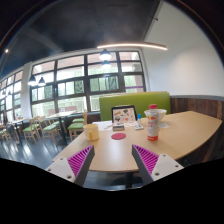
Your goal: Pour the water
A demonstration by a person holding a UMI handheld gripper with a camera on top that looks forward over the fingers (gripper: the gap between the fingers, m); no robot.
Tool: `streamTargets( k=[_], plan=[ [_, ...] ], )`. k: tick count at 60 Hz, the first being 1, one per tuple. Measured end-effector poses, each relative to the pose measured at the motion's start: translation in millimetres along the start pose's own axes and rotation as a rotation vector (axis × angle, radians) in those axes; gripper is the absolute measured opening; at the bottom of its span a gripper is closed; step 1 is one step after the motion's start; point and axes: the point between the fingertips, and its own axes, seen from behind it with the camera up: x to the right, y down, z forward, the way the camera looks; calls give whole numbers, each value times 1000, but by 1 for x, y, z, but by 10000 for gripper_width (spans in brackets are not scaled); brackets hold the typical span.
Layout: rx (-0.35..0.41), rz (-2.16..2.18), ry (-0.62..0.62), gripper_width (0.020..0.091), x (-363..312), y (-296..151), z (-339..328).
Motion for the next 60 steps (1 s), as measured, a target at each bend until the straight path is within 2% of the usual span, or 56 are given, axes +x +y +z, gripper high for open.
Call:
streamTargets(
  k=[1,2,12,13,22,28,32,45,51,60],
  plan=[
    [1,-6,5,819,-5,3,-19],
    [-1,-13,4,821,2,1,0],
    [-3,-71,52,819,9,2,-22],
    [-1,-77,55,814,20,2,-7],
    [22,-144,73,806,46,-13,-8],
    [27,-158,136,801,93,-22,30],
    [-8,-126,185,805,121,-19,50],
    [-39,-98,248,805,192,-31,144],
    [-10,-106,267,804,214,-39,186],
    [22,-125,213,786,216,-44,225]
  ],
)
